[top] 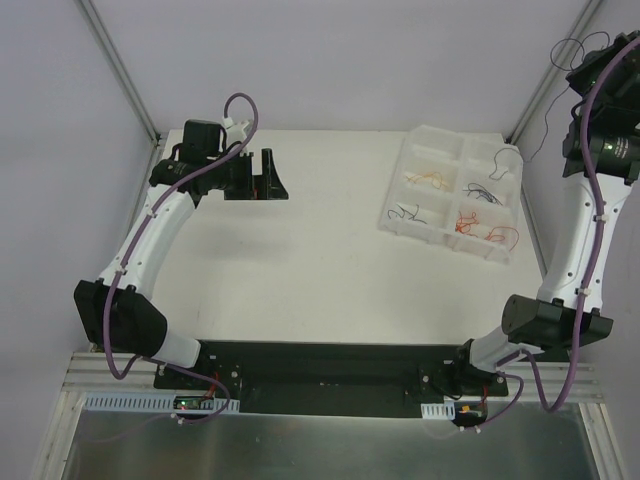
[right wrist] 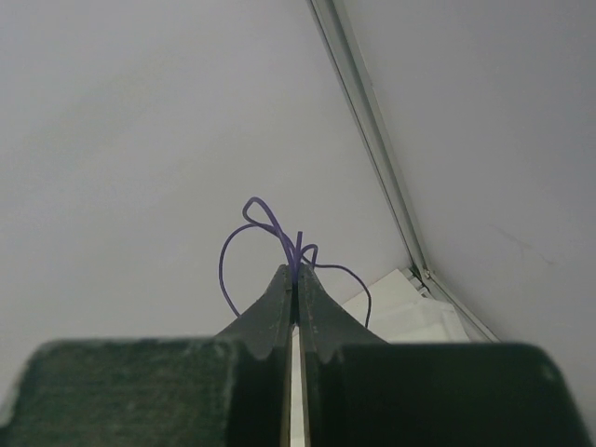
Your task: Untangle the cables
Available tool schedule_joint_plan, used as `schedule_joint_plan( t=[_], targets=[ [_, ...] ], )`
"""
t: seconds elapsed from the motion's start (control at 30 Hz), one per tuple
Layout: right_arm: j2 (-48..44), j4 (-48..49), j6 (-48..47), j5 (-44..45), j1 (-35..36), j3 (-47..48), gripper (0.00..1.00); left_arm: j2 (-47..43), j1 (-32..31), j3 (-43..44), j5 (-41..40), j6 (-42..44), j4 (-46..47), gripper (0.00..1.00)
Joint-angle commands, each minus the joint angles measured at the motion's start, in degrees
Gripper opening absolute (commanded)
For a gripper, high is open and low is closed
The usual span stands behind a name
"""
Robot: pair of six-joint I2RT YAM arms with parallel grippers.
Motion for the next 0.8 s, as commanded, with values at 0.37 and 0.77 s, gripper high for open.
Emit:
schedule_joint_plan(
  t=[0.37, 0.77],
  targets=[
    [3.6, 0.81, 0.27, 0.04, -0.43, 2.09, 0.0, 1.33, -0.27, 2.59, 0.62, 1.37, 0.64, 0.99],
    [0.08, 2.92, 3.17, -1.01, -0.43, -10.3, 0.0, 2.12, -0.19, 3.29, 1.32, 0.58, 0.63, 0.99]
  ],
)
